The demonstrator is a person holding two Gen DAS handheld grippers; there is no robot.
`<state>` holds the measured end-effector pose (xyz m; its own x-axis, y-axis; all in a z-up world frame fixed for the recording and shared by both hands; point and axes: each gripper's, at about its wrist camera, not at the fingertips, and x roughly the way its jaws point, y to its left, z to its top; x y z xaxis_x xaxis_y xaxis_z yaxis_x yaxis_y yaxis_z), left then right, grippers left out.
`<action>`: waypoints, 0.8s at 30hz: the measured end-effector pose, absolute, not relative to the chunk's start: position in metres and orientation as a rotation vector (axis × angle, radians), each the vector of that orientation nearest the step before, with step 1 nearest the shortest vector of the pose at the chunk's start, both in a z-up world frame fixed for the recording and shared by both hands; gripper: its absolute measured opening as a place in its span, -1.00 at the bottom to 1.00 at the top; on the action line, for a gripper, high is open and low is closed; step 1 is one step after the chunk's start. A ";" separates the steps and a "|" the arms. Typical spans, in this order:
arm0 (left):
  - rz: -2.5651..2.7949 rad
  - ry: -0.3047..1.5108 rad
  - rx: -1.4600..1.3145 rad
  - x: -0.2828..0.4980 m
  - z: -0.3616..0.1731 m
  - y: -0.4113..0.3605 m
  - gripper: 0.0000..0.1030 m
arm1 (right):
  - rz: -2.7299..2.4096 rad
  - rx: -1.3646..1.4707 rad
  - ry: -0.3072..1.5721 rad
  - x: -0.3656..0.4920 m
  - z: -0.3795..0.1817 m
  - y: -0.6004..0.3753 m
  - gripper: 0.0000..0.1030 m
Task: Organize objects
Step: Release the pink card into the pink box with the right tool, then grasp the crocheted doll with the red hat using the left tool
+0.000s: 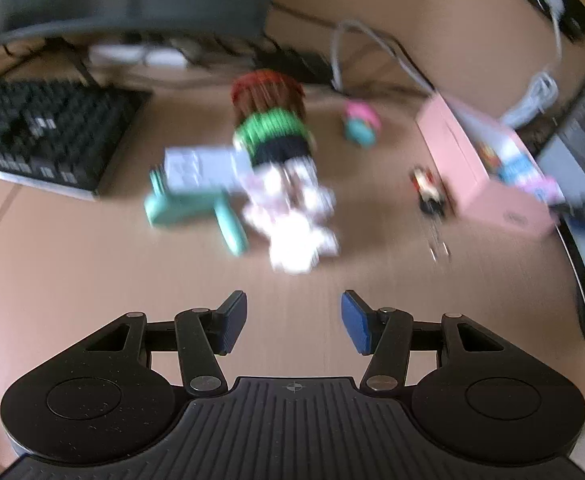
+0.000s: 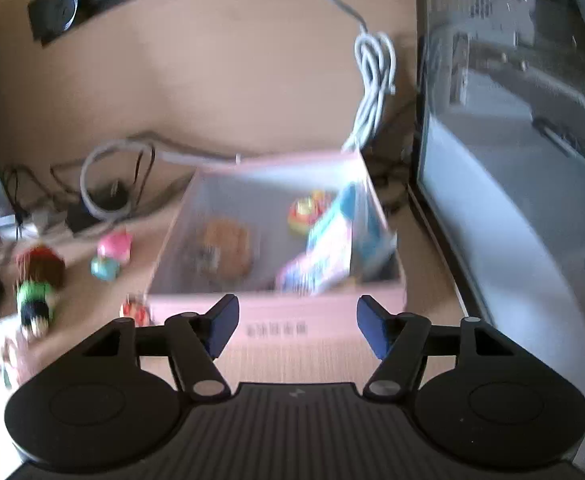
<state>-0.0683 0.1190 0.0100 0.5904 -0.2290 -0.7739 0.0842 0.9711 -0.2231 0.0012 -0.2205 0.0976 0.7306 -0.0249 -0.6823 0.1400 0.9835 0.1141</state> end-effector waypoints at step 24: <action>-0.140 0.997 -0.106 0.137 -0.020 0.067 0.20 | -0.172 0.145 0.850 -0.091 0.074 -0.225 1.00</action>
<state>0.1374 0.0669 -0.0201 0.5346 -0.1662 -0.8286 0.0689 0.9858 -0.1533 -0.0908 -0.2245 0.0742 0.6478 -0.0933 -0.7561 0.2089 0.9762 0.0586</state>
